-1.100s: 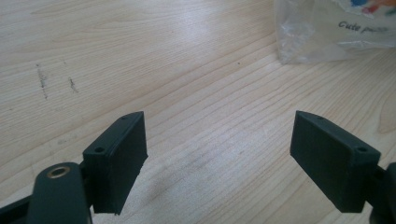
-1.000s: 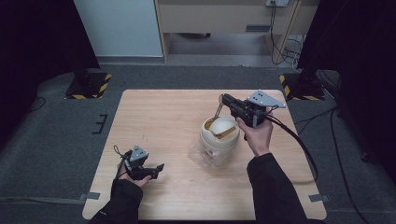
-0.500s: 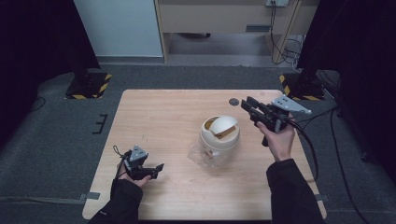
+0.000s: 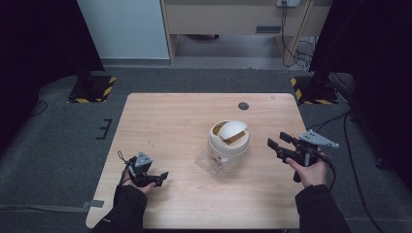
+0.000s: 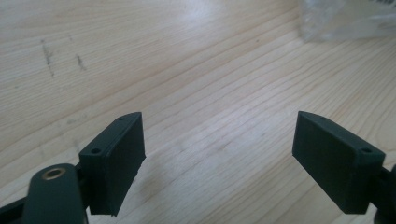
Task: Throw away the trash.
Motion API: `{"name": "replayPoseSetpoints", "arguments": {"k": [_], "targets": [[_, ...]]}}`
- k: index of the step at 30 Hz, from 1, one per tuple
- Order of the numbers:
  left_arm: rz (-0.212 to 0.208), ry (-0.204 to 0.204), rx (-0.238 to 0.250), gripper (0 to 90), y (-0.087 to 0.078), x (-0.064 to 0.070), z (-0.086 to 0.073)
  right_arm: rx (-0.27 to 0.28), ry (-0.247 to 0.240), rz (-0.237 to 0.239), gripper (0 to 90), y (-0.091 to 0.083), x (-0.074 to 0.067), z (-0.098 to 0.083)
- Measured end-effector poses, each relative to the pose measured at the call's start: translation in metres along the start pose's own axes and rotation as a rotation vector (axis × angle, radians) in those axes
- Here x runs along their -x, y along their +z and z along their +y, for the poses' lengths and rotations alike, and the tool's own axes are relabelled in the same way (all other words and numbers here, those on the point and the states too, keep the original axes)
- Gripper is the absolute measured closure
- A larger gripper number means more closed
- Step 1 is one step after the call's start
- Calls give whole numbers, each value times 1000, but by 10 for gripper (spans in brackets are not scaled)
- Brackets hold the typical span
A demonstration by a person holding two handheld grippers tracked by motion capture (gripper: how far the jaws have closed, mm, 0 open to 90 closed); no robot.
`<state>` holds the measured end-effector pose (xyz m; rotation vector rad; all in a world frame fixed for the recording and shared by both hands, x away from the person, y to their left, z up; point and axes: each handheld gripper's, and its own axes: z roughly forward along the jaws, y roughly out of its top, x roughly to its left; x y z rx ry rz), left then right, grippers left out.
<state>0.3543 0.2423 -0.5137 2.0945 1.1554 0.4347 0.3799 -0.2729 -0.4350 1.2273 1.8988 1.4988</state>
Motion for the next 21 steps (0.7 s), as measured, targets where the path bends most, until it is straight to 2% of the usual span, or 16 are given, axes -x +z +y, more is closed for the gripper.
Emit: {"name": "replayPoseSetpoints", "arguments": {"k": [4, 9, 15, 21], "targets": [[10, -8, -24, 165, 1, -5, -3, -57, 18, -25, 267, 1, 10, -23], [25, -11, -50, 162, 2, -12, -6, -117, 30, -65, 220, 2, 26, -43], [43, -20, -87, 157, 4, -22, -11, -201, -4, -143, 188, 0, 48, -66], [59, -17, -71, 103, 6, -26, -14, -318, -17, -194, 136, 0, 65, -82]]}}
